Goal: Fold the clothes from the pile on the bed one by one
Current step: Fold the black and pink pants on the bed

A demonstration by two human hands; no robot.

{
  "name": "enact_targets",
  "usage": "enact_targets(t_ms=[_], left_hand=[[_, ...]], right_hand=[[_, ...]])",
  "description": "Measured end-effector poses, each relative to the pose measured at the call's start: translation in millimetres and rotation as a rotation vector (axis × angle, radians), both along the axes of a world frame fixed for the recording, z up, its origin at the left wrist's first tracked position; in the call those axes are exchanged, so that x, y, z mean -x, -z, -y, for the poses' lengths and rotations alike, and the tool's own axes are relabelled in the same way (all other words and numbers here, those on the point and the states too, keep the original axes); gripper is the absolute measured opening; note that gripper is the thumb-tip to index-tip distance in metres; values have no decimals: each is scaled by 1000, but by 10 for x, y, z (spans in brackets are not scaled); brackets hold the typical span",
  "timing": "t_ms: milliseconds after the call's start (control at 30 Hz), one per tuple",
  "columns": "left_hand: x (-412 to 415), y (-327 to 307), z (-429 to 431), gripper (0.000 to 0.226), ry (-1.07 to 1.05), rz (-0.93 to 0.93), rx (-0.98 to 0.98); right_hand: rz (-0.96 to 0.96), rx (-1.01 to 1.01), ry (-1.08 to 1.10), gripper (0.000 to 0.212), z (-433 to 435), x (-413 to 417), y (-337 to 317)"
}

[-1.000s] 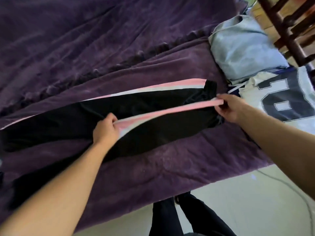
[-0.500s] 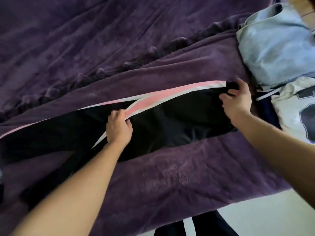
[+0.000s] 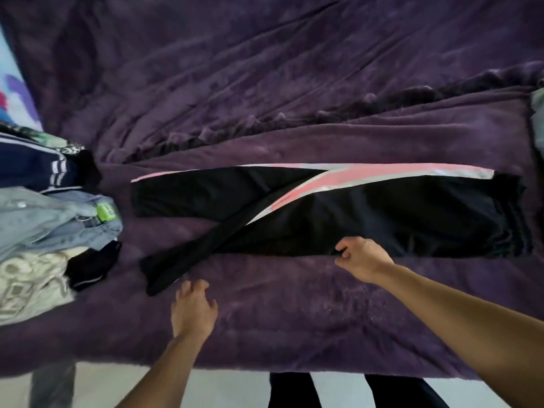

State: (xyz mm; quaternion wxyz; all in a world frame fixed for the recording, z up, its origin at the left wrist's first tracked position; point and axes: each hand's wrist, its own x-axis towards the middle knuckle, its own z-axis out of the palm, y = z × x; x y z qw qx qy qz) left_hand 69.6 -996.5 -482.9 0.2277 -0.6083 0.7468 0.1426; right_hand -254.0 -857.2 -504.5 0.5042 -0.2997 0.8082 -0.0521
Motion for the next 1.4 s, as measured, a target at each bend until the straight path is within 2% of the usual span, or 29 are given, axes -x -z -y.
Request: enact_targets(t_ms=[100,200,267,333,400,433,500,533,667,800,900,967,1000,1033,1067,1133,1200,1267,1333,1400], left_hand=[[-421,62,297,53,13,37,33],[-834,259,581,71,109,115,-18],[-1118,460,786,80,206,166,-39],[-1364,661,1017,73,288,135,-28],[-1545,801,1278,48,368,7,10],[-1596,825,1406,34,381,-70,24],[-1659,802,1716,16,271,-258,11],[-1650,750,1893,12,169,-356,1],[-1432,387,2662,22,-202,-717,-24],[-1054,234,3402,8,-244,-881,-4],[-857,442,3781,20,-286,-858,81],[-769,586,3868,19,-363,-783,79],[-741,654,3862,24,-405,-732,53],[-726,719,3832,34,-444,-681,3],[-716,770,3780,45,-482,-637,-57],[-716,859,3661,58,-553,-600,-150],[-708,906,3568,59,-622,-632,-201],[-679,915,3525,48,-715,-724,-281],[-652,851,3494,37,-766,-796,-338],[-620,714,3456,27,-751,-827,-303]], right_hand=[[36,30,35,33,416,-378,16],[73,61,174,24,904,-771,125],[168,107,430,23,1249,-1033,258],[280,155,729,31,1609,-1276,410],[376,155,970,39,1970,-1498,545],[407,133,1055,36,2120,-1596,588],[425,81,1186,17,2367,-1783,640],[421,63,1243,9,2467,-1854,632],[382,112,1298,20,2820,-1822,458],[250,238,1225,17,3146,-1661,133],[42,274,1012,23,3228,-1657,123],[-179,223,672,28,3160,-1702,220],[-296,177,451,22,3111,-1729,276],[-383,124,238,25,3064,-1745,343],[-397,65,79,44,3012,-1743,442],[-342,-19,-38,72,2947,-1717,632],[-311,-70,-96,80,2927,-1674,840],[-287,-82,-149,82,2938,-1589,1002],[-233,-99,-188,86,2970,-1477,985],[-179,-81,-183,86,2967,-1382,869]])
